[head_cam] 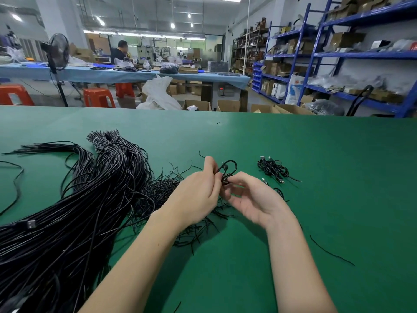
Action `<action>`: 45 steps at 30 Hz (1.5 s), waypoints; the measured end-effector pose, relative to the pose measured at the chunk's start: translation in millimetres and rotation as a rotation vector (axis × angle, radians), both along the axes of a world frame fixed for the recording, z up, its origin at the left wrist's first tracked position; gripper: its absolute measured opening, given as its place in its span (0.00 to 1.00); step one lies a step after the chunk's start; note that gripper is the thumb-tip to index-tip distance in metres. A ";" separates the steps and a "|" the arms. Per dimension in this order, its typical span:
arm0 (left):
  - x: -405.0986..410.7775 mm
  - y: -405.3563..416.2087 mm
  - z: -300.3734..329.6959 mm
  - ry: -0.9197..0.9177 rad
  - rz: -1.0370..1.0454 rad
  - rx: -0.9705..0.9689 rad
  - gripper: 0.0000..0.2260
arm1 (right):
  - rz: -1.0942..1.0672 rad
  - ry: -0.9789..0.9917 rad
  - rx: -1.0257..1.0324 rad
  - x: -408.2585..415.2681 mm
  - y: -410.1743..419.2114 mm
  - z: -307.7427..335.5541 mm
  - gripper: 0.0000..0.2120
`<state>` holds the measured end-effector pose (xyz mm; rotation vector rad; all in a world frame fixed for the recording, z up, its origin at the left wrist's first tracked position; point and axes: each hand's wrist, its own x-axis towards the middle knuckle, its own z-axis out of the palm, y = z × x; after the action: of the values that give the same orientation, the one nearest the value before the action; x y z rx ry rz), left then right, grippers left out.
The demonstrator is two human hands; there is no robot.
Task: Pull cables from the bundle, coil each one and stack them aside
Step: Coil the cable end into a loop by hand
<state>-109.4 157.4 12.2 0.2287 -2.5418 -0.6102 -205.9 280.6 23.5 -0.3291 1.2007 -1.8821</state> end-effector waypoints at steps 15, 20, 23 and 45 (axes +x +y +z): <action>-0.9 -2.5 -1.3 -0.042 -0.062 0.002 0.04 | -0.107 0.132 0.151 8.6 -6.8 0.6 0.03; -0.5 -3.6 -0.6 -0.057 -0.069 -0.010 0.04 | -0.100 0.227 0.197 9.2 -8.1 4.4 0.06; -1.3 -1.4 -3.1 -0.058 -0.069 -0.053 0.04 | -0.135 0.253 0.244 7.4 -9.7 4.1 0.06; -1.8 -10.9 -3.3 -0.185 -0.070 -0.004 0.08 | -0.088 -0.116 0.009 5.2 -12.1 -8.0 0.08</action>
<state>-111.2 146.4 8.9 0.2036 -2.7384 -0.6370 -200.8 268.5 15.5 -0.1619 1.1613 -1.9429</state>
